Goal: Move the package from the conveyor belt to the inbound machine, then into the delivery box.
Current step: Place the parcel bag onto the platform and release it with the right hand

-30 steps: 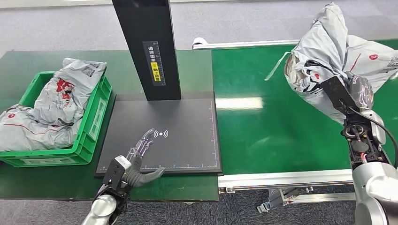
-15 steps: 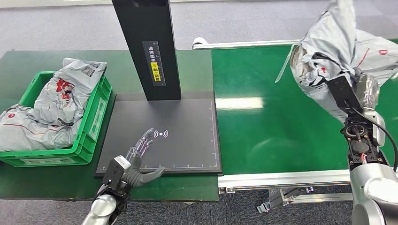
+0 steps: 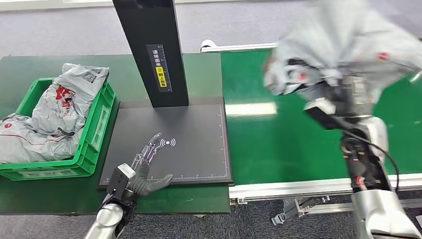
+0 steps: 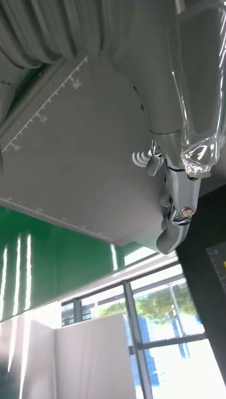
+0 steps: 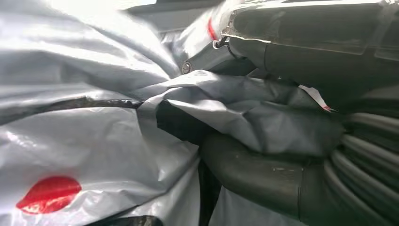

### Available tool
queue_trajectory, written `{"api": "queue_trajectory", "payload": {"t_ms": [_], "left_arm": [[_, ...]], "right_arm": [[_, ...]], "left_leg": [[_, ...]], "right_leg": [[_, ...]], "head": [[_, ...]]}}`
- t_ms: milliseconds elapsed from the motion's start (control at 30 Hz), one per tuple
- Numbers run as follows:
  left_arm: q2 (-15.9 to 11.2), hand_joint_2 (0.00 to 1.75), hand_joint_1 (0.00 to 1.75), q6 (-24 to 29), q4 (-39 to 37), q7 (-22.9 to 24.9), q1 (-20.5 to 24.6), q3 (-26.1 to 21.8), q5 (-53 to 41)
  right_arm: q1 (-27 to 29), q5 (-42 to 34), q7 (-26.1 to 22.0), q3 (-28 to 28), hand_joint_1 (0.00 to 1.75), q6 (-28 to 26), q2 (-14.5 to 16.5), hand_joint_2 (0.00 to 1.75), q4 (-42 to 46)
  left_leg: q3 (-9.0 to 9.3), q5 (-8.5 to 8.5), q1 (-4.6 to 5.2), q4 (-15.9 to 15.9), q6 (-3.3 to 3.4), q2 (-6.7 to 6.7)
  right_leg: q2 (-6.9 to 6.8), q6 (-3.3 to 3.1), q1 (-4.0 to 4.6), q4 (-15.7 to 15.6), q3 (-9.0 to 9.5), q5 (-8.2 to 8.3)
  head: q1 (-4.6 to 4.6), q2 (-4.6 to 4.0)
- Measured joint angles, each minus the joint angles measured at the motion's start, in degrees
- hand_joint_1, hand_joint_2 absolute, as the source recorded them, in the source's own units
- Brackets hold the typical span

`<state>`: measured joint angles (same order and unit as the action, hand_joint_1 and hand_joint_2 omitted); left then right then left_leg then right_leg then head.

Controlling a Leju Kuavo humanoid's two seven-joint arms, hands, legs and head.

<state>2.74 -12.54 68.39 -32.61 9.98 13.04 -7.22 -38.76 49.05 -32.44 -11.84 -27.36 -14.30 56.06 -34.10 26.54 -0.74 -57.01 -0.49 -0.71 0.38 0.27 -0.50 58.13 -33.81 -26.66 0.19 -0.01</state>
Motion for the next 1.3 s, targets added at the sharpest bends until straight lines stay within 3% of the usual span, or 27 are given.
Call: {"api": "queue_trajectory", "payload": {"t_ms": [67,167,300,567,633,767,867,1067,1300], "left_arm": [[0.1,1.75,0.00,-0.4,-0.6,-0.2,0.8,0.0,-0.4],[0.3,1.75,0.00,-0.9,-1.6,0.0,2.1,0.0,-1.1],[0.5,1.75,0.00,-1.5,-3.5,0.3,4.4,0.1,-1.3],[0.9,1.75,0.00,-2.2,-6.4,0.0,6.3,0.1,-1.2],[1.0,1.75,0.00,-2.2,-6.9,-0.1,6.4,0.1,-1.3],[1.2,1.75,0.00,-2.4,-7.8,-0.6,6.5,0.2,-2.0],[1.4,1.75,0.00,-2.3,-8.3,-0.7,6.4,0.2,-2.5],[1.7,1.75,0.00,-2.2,-8.4,-0.5,6.3,0.2,-2.7],[1.9,1.75,0.00,-2.1,-8.3,-0.1,5.9,0.1,-2.7]], "right_arm": [[-0.1,6.1,3.5,-11.1,1.75,1.1,0.8,1.75,4.3],[-1.4,6.3,7.3,-23.8,1.75,3.4,1.7,1.75,9.5],[-3.1,4.9,9.7,-32.9,1.75,4.8,2.3,1.75,13.1],[-3.4,3.0,9.8,-37.5,1.75,6.7,0.4,1.75,14.9],[-3.9,0.8,10.3,-38.3,1.75,12.5,0.0,1.75,14.7],[-6.6,-4.8,13.4,-41.7,1.75,33.2,-0.4,1.75,10.3],[-8.8,-7.3,13.6,-44.6,1.75,39.9,0.1,1.75,4.2],[-12.0,-8.9,13.4,-48.4,1.75,41.8,2.2,1.75,-3.5],[-13.5,-9.6,13.2,-50.3,1.75,42.0,3.4,1.75,-6.3]], "left_leg": [[0.03,-0.06,-0.04,0.0,-0.06,0.14],[-0.06,-0.15,-0.09,0.0,-0.16,0.45],[-0.08,-0.15,-0.05,0.0,-0.15,0.43],[-0.08,-0.12,0.02,0.0,-0.12,0.43],[-0.07,-0.12,0.01,0.0,-0.12,0.42],[-0.07,-0.13,-0.03,0.0,-0.13,0.44],[-0.10,-0.14,-0.03,0.0,-0.14,0.45],[-0.08,-0.14,-0.02,0.0,-0.14,0.46],[-0.08,-0.14,-0.02,0.0,-0.14,0.45]], "right_leg": [[-0.12,-0.03,0.03,0.0,-0.03,-0.01],[-0.41,-0.06,0.07,0.0,-0.05,-0.05],[-0.41,-0.05,0.03,0.0,-0.03,-0.05],[-0.40,0.00,-0.04,0.0,-0.02,-0.02],[-0.39,0.00,-0.03,0.0,-0.03,-0.02],[-0.39,-0.01,0.01,0.0,-0.02,-0.02],[-0.39,-0.01,0.01,0.0,0.00,-0.02],[-0.40,-0.01,0.00,0.0,-0.01,-0.02],[-0.39,-0.01,0.00,0.0,0.00,-0.01]], "head": [[0.01,-0.01],[0.02,-0.01],[0.03,0.00],[0.03,-0.01],[0.02,-0.02],[0.02,-0.01],[0.03,-0.02],[0.02,-0.01],[0.03,0.00]]}}
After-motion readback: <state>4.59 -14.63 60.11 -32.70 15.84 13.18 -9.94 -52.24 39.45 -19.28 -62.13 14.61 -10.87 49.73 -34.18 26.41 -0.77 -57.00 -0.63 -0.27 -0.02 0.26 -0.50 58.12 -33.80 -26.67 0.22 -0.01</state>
